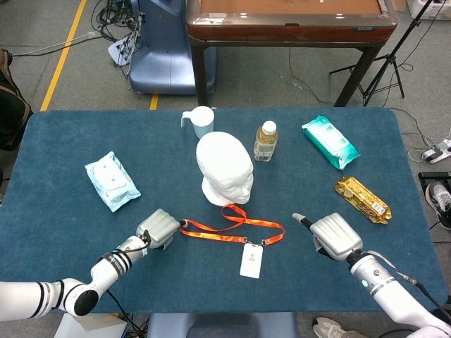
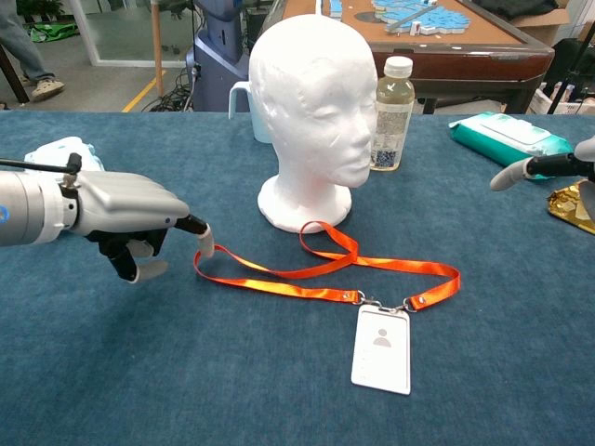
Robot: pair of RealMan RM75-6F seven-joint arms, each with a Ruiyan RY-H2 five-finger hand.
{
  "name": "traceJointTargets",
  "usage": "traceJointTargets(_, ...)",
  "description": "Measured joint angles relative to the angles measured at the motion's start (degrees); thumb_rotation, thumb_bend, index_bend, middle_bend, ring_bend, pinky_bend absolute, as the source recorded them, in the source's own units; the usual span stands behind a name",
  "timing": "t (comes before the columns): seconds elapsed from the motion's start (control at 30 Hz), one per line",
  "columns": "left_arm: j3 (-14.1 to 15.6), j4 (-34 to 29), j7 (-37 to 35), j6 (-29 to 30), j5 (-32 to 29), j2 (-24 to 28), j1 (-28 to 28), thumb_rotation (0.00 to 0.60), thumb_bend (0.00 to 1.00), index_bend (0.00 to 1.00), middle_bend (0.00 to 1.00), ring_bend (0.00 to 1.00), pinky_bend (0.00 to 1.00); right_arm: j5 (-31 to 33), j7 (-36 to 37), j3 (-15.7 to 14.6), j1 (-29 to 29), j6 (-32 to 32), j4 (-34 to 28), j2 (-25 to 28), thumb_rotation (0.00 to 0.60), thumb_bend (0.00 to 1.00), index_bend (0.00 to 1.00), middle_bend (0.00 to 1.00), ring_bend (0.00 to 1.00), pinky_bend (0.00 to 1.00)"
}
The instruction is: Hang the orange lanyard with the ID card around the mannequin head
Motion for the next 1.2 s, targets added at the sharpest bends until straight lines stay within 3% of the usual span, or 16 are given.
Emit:
traceJointTargets(0.3,0.50,0.36,-2.25,-0.05,-1.99,1.48,0.28,0.600,0.49,0.25,1.00,0.95,0.84,-0.76,-0.15,0.26,-0.53,-0.23,-0.34,0.03,0.600,1.00,0.12,1.00,1.00,1.00)
traceJointTargets(0.7,0.95,-2.16,-4.46,0.94,3.64,1.23,1.26,0.600,0.49,0.25,1.00,0.95,0.84,-0.73,0.00,0.44,-1.28,-0.66,-0.04,0.06,0.600,1.00,0.12,1.00,1.00,1.00)
traceJointTargets(0.97,0.22,2.25,-3.56,0.02,0.01,-2.06,-0.18,0.600,0.49,0.25,1.00,0.95,0.84,-1.05,0.55,0.58,-1.89,-0.55,0.21,0.52,0.600,1.00,0.12,1.00,1.00,1.00)
traceJointTargets(1.2,0.98,3.28,-3.27,-0.74,-2.47,-1.66,-0.64,0.600,0.49,0.25,1.00,0.95,0.84,-1.28,0.79,0.84,-1.95,-1.11,0.64,0.34,0.600,1.00,0.12,1.00,1.00,1.00)
